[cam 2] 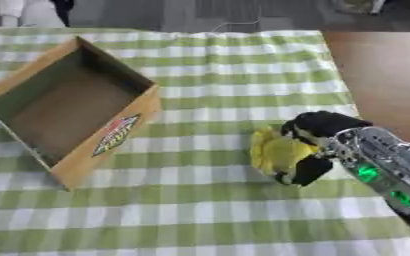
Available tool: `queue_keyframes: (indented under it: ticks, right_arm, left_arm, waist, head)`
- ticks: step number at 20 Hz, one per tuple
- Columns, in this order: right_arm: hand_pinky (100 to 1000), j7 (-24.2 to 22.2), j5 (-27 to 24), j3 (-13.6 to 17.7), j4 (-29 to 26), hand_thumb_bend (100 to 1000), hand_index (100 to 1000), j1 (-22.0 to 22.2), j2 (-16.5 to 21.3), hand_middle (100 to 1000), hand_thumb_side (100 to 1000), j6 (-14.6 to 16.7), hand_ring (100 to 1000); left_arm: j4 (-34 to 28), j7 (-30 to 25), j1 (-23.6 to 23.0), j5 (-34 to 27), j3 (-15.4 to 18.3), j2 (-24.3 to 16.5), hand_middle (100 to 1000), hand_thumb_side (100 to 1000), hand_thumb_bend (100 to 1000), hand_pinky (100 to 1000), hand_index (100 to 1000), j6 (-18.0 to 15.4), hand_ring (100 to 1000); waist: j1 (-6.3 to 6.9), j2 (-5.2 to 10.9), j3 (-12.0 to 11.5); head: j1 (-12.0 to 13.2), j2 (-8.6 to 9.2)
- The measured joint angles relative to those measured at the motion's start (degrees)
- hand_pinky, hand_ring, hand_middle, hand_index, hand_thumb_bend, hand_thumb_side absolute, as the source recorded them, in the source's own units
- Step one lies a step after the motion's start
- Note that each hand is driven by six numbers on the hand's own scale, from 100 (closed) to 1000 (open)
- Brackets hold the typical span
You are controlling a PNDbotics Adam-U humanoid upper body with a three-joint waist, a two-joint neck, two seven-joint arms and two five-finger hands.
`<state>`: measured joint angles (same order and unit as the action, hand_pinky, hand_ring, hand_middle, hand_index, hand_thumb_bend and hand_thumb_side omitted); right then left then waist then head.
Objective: Pick up objects on the table and place them in the box.
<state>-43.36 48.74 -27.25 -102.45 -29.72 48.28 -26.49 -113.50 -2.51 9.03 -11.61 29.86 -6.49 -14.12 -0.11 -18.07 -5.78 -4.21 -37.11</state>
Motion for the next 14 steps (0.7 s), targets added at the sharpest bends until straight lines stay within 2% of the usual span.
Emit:
queue_keyframes:
  ticks: [4, 7, 10, 14]
  right_arm:
    - [814, 0.96, -0.03, -0.02, 0.00, 405, 706, -0.01, -0.16, 563, 371, -0.97, 902]
    - [806, 2.03, -0.03, -0.04, 0.00, 371, 679, -0.01, -0.17, 533, 375, -2.03, 882]
    - [796, 3.18, -0.03, -0.17, 0.00, 271, 649, -0.01, -0.18, 508, 351, -3.19, 863]
    - [777, 4.64, -0.03, -0.36, 0.04, 100, 593, -0.02, -0.29, 466, 274, -4.64, 824]
  left_arm:
    - [0.00, -0.07, 0.00, -0.01, 0.00, 0.00, 598, 903, 100, 729, 723, 0.07, 645]
    - [0.00, -0.16, 0.00, -0.02, 0.00, 0.00, 598, 903, 100, 729, 723, 0.14, 646]
    - [0.00, -0.25, 0.00, -0.02, 0.00, 0.00, 598, 903, 100, 729, 723, 0.19, 646]
    - [0.00, -0.32, 0.00, -0.02, 0.00, 0.00, 599, 904, 100, 729, 723, 0.16, 647]
  waist:
    - [-0.02, 0.00, 0.00]
    - [-0.02, -0.01, -0.02]
    - [-0.04, -0.01, -0.06]
    - [-0.16, -0.01, -0.10]
  head:
    - [0.00, 0.00]
    - [0.00, 0.00]
    - [0.00, 0.00]
    - [0.00, 0.00]
